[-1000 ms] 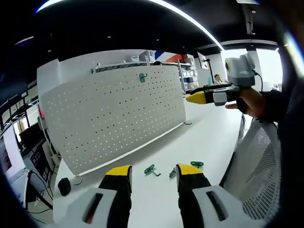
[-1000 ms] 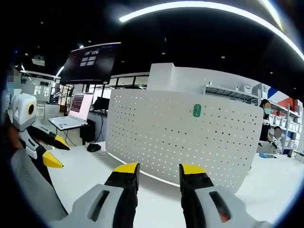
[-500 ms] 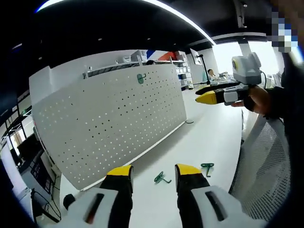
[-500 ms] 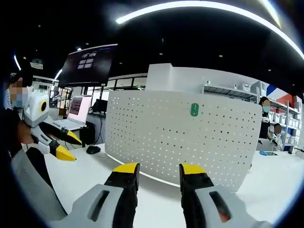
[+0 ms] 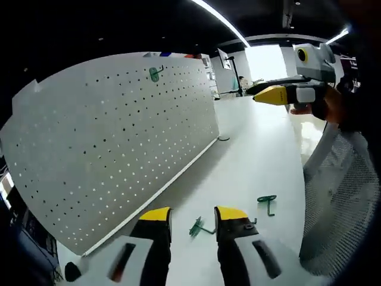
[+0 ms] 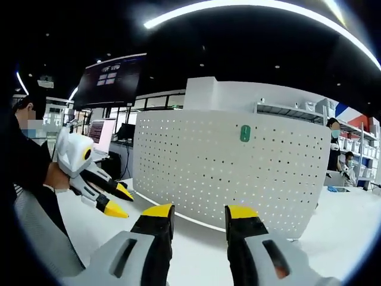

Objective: Insert the hook assembly into the mounting plate slot until the hook locks in place.

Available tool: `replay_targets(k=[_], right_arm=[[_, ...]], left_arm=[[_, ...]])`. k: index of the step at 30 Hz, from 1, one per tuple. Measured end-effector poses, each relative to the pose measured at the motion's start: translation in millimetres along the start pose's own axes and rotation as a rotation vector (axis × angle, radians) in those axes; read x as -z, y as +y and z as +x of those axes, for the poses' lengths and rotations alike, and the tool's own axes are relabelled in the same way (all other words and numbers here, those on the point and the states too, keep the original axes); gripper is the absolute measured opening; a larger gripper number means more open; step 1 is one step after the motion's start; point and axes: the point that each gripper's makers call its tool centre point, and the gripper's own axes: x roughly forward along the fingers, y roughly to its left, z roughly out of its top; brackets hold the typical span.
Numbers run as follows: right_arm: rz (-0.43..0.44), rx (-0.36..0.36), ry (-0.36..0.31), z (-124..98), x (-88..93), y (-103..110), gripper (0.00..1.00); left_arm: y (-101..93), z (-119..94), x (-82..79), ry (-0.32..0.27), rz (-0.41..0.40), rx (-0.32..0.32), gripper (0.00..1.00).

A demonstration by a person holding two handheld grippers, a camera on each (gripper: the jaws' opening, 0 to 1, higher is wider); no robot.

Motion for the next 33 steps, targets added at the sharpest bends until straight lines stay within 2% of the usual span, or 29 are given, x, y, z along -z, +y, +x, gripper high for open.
replay_targets(k=[7, 11, 16, 22, 33], right_arm=[[0.001, -0.014, 0.018, 2.1, 5.0, 2.9, 0.32], [0.003, -0.018, 0.026, 3.3, 7.2, 3.4, 0.32], [0.005, -0.025, 0.047, 5.2, 12.3, 5.5, 0.32], [0.011, -0.02, 0.057, 6.1, 15.2, 3.4, 0.32], [0.016, -0.002, 0.063, 6.7, 16.4, -2.1, 0.31]], left_arm=[[-3.7, 33.4, 21.2, 0.06, 0.033, 0.049, 0.25], [-5.6, 46.5, 28.8, 0.086, 0.061, 0.069, 0.2], [-2.3, 64.0, 41.6, 0.123, 0.06, 0.086, 0.17], [-6.8, 76.5, 57.1, 0.164, 0.084, 0.114, 0.13], [-9.2, 87.9, 63.7, 0.182, 0.087, 0.137, 0.09]])
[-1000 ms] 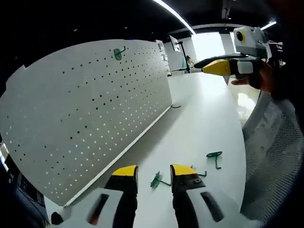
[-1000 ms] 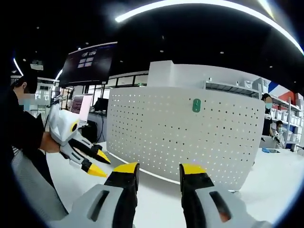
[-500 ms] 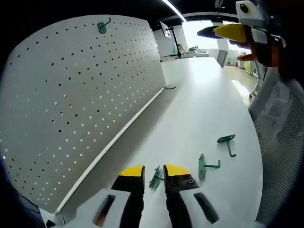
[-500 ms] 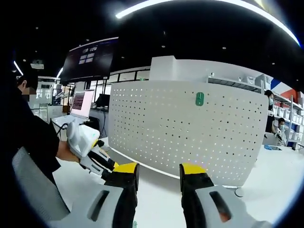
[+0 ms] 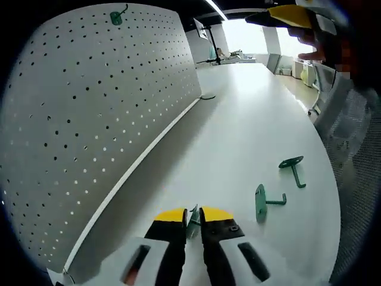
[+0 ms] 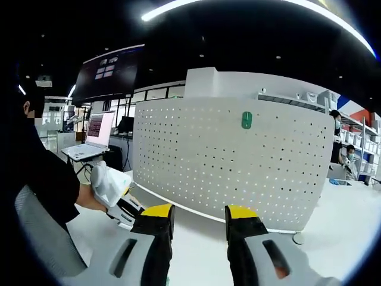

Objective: Insert the hook assembly into the mounting plate slot until the hook locks in place.

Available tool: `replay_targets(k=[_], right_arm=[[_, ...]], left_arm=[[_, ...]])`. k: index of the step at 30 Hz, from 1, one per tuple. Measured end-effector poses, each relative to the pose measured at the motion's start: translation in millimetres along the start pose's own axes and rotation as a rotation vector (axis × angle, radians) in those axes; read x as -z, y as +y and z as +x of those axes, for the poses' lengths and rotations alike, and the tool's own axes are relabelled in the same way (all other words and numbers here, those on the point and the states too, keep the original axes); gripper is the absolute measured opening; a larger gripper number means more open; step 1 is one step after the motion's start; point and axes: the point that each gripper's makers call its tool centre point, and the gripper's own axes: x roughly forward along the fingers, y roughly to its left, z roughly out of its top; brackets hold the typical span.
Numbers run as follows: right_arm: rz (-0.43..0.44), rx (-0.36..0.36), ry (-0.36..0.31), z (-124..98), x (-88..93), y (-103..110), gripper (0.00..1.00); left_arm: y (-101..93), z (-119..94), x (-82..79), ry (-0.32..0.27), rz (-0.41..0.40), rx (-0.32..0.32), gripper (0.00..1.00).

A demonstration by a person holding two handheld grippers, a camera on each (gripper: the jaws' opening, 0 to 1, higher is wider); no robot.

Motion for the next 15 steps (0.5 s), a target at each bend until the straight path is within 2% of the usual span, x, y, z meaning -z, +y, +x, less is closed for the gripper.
replay_targets(k=[15], right_arm=[[0.003, 0.006, -0.001, -0.6, 0.0, -0.5, 0.31]], left_arm=[[1.9, 5.8, 4.7, 0.032, 0.021, 0.006, 0.05]])
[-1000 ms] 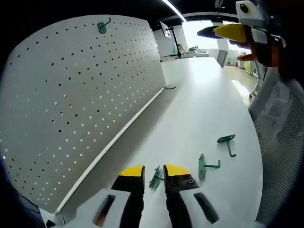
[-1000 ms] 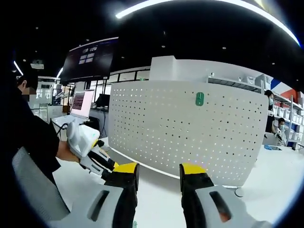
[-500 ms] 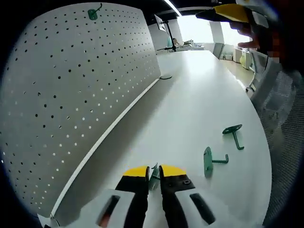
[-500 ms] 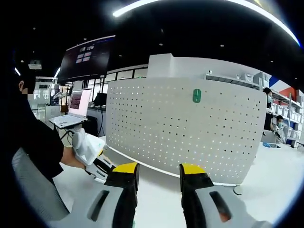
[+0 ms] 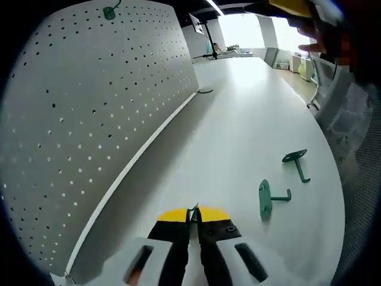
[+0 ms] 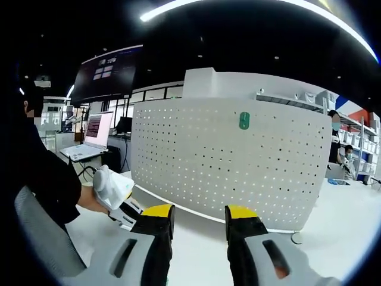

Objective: Insert the hook assembly into the mounting plate slot until the hook locks in place.

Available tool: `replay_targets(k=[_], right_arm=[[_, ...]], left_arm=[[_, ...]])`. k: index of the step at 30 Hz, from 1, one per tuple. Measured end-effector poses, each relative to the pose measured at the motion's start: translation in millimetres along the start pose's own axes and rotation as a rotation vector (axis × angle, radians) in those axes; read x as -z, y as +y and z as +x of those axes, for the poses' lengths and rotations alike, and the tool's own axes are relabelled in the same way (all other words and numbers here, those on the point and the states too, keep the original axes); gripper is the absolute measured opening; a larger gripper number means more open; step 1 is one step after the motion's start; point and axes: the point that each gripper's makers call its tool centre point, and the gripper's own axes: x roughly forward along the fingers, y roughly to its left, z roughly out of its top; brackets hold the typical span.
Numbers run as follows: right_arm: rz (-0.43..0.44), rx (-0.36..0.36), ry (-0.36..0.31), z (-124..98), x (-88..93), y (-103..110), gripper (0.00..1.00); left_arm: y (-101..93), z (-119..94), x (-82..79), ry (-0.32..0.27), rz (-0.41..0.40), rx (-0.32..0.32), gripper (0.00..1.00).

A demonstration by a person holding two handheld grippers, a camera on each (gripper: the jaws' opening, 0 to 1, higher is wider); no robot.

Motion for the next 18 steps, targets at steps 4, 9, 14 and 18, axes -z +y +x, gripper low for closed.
replay_targets(k=[4, 9, 14, 18], right_arm=[[0.0, -0.005, 0.0, 0.6, 0.1, 1.1, 0.31], [-0.001, -0.007, -0.001, 0.6, -0.2, 1.7, 0.31], [-0.003, -0.008, -0.001, 0.2, -0.6, 1.9, 0.31], [-0.002, -0.011, -0.004, 0.1, -1.5, 2.4, 0.31]], left_arm=[[0.6, -0.8, 0.8, 0.01, -0.006, -0.001, 0.02], [-1.3, -0.3, 2.5, 0.021, -0.009, 0.003, 0.04], [-1.5, 2.7, 3.0, 0.034, -0.01, 0.003, 0.03], [1.3, 1.6, 0.8, 0.03, -0.024, -0.006, 0.02]])
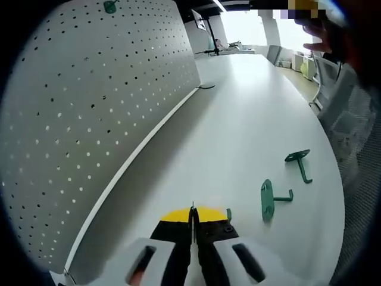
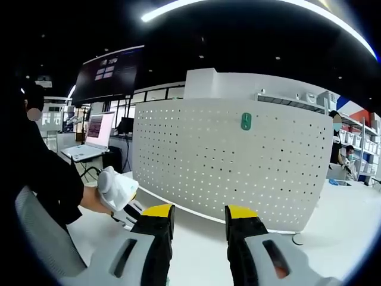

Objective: Insert the hook assembly into the mounting plate slot until the hook locks in place.

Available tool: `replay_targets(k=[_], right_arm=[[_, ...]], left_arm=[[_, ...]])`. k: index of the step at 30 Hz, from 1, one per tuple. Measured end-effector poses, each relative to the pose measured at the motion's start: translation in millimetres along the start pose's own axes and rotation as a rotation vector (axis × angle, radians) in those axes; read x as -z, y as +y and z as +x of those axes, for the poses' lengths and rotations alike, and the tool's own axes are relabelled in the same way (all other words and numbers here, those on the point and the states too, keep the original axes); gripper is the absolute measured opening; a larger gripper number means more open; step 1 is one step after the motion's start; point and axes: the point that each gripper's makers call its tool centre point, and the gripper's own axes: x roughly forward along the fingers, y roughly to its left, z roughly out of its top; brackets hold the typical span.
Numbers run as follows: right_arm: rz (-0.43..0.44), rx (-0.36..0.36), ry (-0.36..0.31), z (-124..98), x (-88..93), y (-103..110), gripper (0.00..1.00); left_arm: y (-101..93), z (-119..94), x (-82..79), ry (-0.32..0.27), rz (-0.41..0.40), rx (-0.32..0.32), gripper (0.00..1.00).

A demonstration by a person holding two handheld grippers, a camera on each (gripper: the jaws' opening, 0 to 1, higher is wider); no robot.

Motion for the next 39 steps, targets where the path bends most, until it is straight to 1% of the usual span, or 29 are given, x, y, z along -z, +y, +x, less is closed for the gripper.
replay_targets(k=[5, 14, 17, 19, 21, 22, 23, 25, 28, 31, 32, 33, 36, 39], right_arm=[[-0.006, -0.011, -0.001, 0.8, -0.9, 3.1, 0.31], [-0.022, -0.031, -0.002, 1.5, -1.6, 9.7, 0.31], [-0.03, -0.041, -0.002, 1.7, -2.1, 13.0, 0.31], [-0.032, -0.047, -0.003, 1.5, -2.6, 15.2, 0.31], [-0.039, -0.058, -0.003, 1.4, -2.9, 19.0, 0.3], [-0.043, -0.064, -0.003, 1.5, -3.2, 21.3, 0.3], [-0.047, -0.068, -0.004, 1.6, -3.5, 22.7, 0.3], [-0.055, -0.078, -0.006, 1.9, -4.2, 26.0, 0.3], [-0.063, -0.094, -0.005, 2.3, -4.3, 30.4, 0.29], [-0.077, -0.115, -0.005, 3.3, -4.4, 37.3, 0.29], [-0.079, -0.123, -0.006, 3.5, -4.5, 39.7, 0.29], [-0.084, -0.134, -0.006, 4.0, -4.5, 43.2, 0.29], [-0.099, -0.162, -0.009, 5.6, -6.1, 53.0, 0.29], [-0.099, -0.195, -0.014, 8.1, -8.6, 63.9, 0.28]], left_arm=[[5.4, -9.8, -7.2, -0.025, -0.012, -0.023, 0.02], [14.9, -35.6, -17.1, -0.084, -0.068, -0.076, 0.01], [19.3, -48.6, -26.5, -0.135, -0.101, -0.105, 0.01], [20.3, -55.6, -31.4, -0.16, -0.12, -0.111, 0.01], [25.1, -65.6, -37.4, -0.192, -0.134, -0.139, 0.01], [24.7, -71.7, -43.2, -0.223, -0.161, -0.139, 0.01], [25.0, -75.8, -45.5, -0.236, -0.175, -0.138, 0.01], [28.9, -86.5, -51.2, -0.269, -0.195, -0.164, 0.01], [29.0, -98.5, -58.9, -0.312, -0.236, -0.169, 0.01], [30.4, -113.0, -64.0, -0.343, -0.257, -0.198, 0.01], [30.6, -117.8, -66.3, -0.358, -0.267, -0.207, 0.01], [30.0, -124.7, -70.4, -0.386, -0.281, -0.211, 0.01], [28.9, -136.4, -73.5, -0.407, -0.29, -0.223, 0.01], [27.8, -148.7, -76.4, -0.438, -0.316, -0.238, 0.01]])
